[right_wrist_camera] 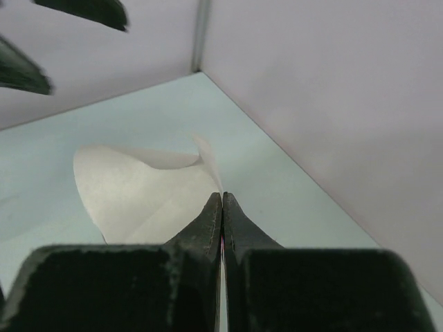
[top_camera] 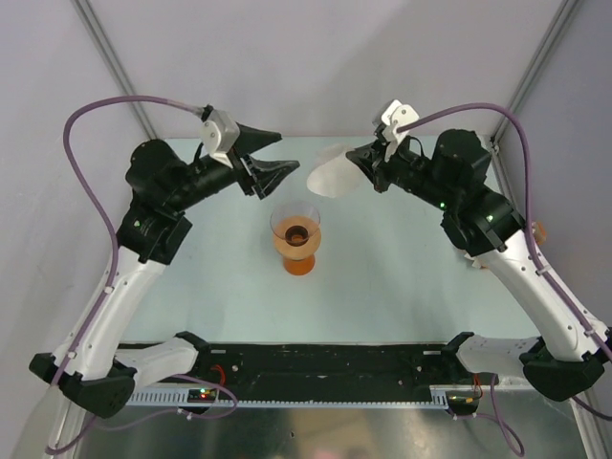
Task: Place the coffee filter in the dripper
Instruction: Place the coffee filter in the coffee dripper.
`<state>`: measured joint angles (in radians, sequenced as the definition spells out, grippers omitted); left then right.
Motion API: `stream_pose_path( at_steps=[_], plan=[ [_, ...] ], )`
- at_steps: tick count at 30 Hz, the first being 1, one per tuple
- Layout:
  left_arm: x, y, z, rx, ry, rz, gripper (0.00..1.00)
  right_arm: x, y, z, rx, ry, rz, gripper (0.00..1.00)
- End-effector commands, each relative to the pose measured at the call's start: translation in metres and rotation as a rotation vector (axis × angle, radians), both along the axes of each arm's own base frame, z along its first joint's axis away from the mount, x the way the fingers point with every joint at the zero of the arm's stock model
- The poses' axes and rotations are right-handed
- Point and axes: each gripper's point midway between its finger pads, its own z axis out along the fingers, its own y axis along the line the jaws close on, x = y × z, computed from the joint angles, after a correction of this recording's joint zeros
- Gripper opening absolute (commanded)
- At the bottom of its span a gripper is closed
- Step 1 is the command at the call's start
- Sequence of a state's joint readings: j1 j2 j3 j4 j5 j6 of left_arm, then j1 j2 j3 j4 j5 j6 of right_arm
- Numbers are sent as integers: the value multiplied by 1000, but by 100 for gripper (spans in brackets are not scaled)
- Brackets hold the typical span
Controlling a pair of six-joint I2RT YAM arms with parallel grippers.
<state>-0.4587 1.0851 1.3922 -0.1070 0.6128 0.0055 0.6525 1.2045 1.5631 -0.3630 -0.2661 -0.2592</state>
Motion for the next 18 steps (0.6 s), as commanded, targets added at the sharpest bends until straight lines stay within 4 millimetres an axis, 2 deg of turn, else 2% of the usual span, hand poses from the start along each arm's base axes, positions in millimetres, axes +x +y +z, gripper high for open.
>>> stream_pose_path(
  at_steps=[1,8,13,16,18],
  plan=[
    [1,-9,8,58,-26,88,69,26,-16,-2,-28,-28,-207,0],
    [11,-29,-15,203,-90,160,71,26,-8,-2,-40,-33,-233,0],
    [26,-33,-24,276,-125,238,66,17,-3,-3,-45,-26,-197,0],
    [32,-33,-25,305,-153,257,54,12,-1,-6,-57,-19,-171,0],
    [33,-33,-23,311,-166,261,38,11,-1,-10,-75,-16,-166,0]
  ],
)
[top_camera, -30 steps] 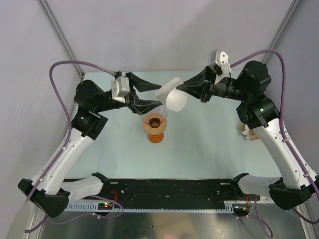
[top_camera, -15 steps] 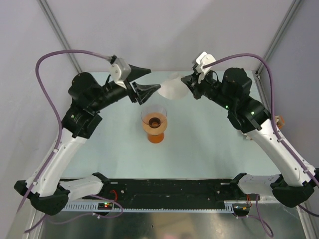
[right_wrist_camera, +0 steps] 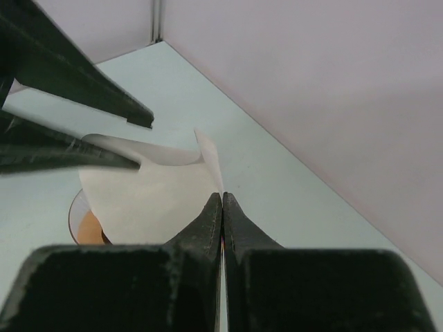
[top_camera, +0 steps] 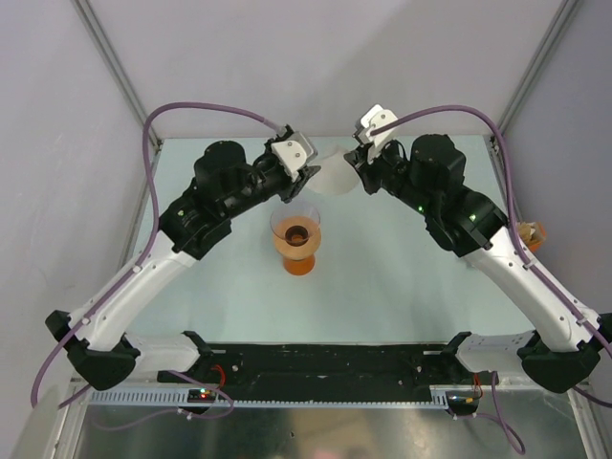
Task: Place the coffee filter in the dripper
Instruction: Place the coffee filter in the coffee dripper.
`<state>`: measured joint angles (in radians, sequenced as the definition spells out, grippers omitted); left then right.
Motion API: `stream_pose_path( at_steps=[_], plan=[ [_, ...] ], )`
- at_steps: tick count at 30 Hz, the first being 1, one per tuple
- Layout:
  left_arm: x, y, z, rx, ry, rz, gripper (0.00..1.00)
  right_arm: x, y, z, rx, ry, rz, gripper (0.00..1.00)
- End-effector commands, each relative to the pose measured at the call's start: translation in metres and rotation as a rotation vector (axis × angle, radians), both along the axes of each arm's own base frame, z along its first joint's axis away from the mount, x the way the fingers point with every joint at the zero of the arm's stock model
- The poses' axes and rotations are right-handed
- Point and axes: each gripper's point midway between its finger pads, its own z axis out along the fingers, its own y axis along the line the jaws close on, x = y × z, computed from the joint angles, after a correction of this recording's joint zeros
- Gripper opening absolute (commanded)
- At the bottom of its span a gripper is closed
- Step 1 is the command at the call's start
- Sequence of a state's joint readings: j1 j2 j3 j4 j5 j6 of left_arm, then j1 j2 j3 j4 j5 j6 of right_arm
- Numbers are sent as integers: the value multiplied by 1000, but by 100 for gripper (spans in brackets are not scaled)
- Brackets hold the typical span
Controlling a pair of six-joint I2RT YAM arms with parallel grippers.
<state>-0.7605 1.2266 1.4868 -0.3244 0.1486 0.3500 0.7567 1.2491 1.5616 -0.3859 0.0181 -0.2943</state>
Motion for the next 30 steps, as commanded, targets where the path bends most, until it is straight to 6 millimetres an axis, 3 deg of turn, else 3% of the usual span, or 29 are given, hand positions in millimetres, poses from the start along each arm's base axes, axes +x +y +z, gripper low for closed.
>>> stream_pose_path(
  at_steps=[1,4,10,12,15,19,23,30],
  plan=[
    [7,12,31,12,-121,61,27,-9,-5,11,-10,-35,15,0],
    [3,11,31,12,-127,41,6,-13,-4,4,-37,-28,48,0],
    [-5,8,33,15,-144,-8,0,-18,-4,-1,-56,-4,108,1],
    [-9,6,31,31,-159,-35,0,-21,-1,0,-56,4,146,17],
    [-16,2,28,51,-186,-90,0,-26,4,5,-52,1,205,50],
    [-27,-2,23,84,-222,-161,0,-30,8,10,-76,-34,272,67],
    [-33,-5,17,112,-224,-208,0,-35,11,14,-97,-72,339,68],
    [-33,-8,18,134,-212,-212,0,-26,19,10,-191,-107,310,56]
  ],
)
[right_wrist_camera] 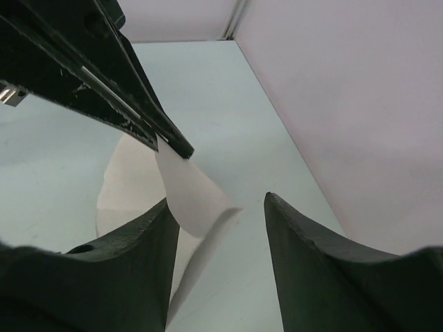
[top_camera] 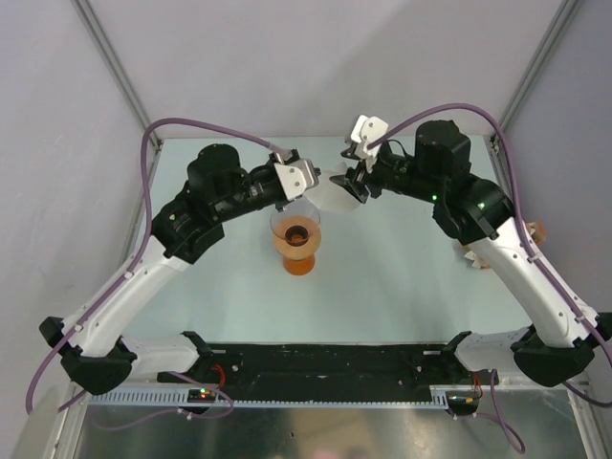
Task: Place the coffee filter in the dripper
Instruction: Place the coffee filter in the coffee dripper.
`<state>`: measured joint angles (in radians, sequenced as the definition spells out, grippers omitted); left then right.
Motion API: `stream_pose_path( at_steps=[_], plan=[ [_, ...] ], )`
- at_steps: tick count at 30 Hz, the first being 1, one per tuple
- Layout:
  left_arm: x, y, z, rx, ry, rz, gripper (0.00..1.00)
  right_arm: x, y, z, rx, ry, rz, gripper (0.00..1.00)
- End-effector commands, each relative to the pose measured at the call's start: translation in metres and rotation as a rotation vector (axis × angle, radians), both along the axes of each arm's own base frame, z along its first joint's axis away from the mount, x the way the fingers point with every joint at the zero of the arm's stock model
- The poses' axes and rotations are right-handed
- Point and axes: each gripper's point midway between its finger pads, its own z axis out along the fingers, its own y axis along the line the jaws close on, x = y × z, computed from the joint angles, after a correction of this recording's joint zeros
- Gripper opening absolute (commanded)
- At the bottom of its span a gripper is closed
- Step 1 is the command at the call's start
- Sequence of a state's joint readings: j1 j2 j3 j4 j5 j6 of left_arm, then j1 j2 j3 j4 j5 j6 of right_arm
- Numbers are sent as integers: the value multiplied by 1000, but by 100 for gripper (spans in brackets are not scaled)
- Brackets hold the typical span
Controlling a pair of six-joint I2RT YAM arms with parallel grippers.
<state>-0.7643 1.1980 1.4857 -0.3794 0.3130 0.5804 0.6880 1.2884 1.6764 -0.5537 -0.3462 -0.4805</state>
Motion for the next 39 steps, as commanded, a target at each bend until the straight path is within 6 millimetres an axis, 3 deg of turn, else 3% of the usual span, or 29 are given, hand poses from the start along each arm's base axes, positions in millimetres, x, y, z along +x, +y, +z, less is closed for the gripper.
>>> stream_pose_path(
  at_steps=[1,14,20,22,23,25,29,31,35,39],
  plan=[
    [-8,-2,16,4,-48,-32,0,3,4,9,-48,-75,-8,55],
    [-3,1,23,-12,-33,15,0,0,4,-14,-159,-59,14,37],
    [-8,-1,25,-23,-21,-9,1,6,5,-6,-122,-62,-17,4],
    [-13,-2,26,-36,-9,-26,18,8,4,-4,-107,-59,-24,1],
    [-15,-2,27,-45,1,-33,34,8,4,-3,-97,-54,-23,0],
    [-20,2,34,-78,26,-40,55,7,0,1,-72,-52,-17,0],
    [-33,25,51,-201,160,-125,83,-4,-9,4,-1,-33,63,0],
    [-38,38,52,-215,181,-157,87,-14,-13,6,40,-23,125,0],
    [-43,54,26,-157,135,-174,89,-39,-13,13,112,-25,273,0],
    [-47,45,-3,-107,191,-240,87,-60,-8,21,166,-32,410,0]
  ],
)
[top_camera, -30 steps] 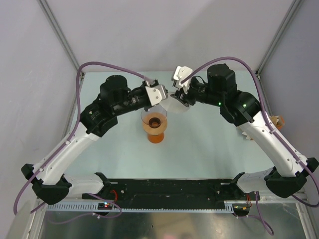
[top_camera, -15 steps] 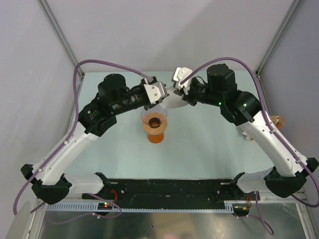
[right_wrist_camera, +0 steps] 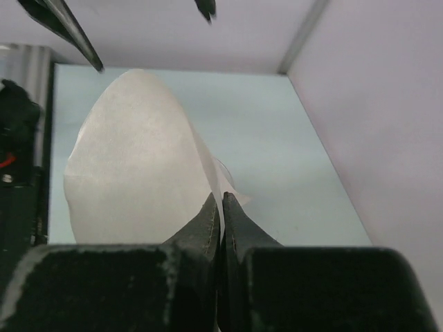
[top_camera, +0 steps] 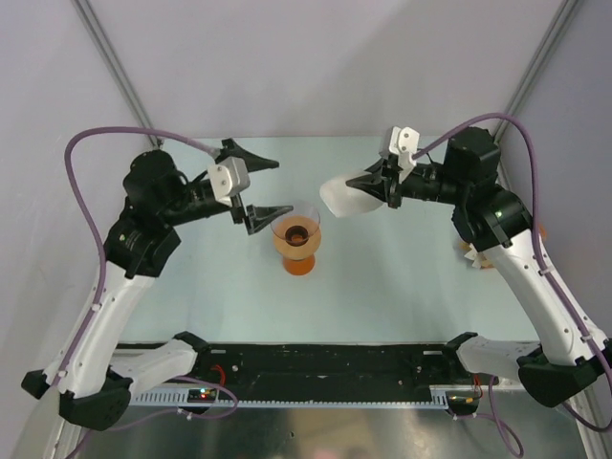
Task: Place the coffee filter in the dripper
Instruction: Place the coffee filter in the coffee dripper.
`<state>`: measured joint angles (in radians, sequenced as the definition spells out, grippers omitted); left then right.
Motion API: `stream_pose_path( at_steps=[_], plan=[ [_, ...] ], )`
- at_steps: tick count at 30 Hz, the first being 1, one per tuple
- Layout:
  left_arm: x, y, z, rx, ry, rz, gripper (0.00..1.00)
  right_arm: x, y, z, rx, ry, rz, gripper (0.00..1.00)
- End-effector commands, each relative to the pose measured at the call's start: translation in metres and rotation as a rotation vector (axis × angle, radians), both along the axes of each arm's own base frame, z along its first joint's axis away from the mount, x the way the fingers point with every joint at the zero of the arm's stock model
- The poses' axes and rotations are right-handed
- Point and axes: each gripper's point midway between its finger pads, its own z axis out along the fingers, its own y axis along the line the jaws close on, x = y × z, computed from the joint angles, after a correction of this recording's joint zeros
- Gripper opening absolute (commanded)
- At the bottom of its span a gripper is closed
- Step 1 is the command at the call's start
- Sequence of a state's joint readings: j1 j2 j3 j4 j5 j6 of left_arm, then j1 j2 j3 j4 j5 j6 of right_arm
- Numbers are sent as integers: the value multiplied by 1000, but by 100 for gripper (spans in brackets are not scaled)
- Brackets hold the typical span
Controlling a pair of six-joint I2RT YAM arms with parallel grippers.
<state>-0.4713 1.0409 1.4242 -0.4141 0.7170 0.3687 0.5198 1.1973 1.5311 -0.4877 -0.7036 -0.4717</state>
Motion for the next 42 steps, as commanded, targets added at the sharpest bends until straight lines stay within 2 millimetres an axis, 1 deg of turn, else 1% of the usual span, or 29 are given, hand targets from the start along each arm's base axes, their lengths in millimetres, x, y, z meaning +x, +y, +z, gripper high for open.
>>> stream_pose_path(
  at_steps=[1,5,10,16,23,26,32,34,36,37,39,42],
  plan=[
    [-18,-17,-20,40,40,-160,86,-45,13,36,127,-59,258,0],
    [-22,-38,-30,112,29,-206,79,-59,19,37,143,-27,352,2],
    [-26,-51,-33,136,37,-221,68,-69,23,34,138,-12,407,2],
    [-36,-60,-33,142,25,-254,67,-80,27,26,108,-16,445,3],
    [-49,-66,-27,134,5,-306,64,-80,31,21,92,-19,444,7],
    [-52,-69,-25,133,-6,-317,57,-81,33,20,89,-15,445,7],
    [-55,-72,-22,129,-10,-335,36,-83,36,19,88,-5,444,8],
    [-56,-71,-21,127,-13,-333,26,-84,36,20,90,2,436,11],
    [-55,-70,-20,125,-11,-325,13,-83,34,22,92,13,417,22],
    [-55,-69,-20,125,-9,-320,7,-82,31,23,96,22,404,29],
    [-55,-67,-20,126,-14,-308,2,-79,27,27,100,40,373,38],
    [-52,-64,-23,134,-25,-283,0,-75,18,31,99,63,326,45]
  ],
)
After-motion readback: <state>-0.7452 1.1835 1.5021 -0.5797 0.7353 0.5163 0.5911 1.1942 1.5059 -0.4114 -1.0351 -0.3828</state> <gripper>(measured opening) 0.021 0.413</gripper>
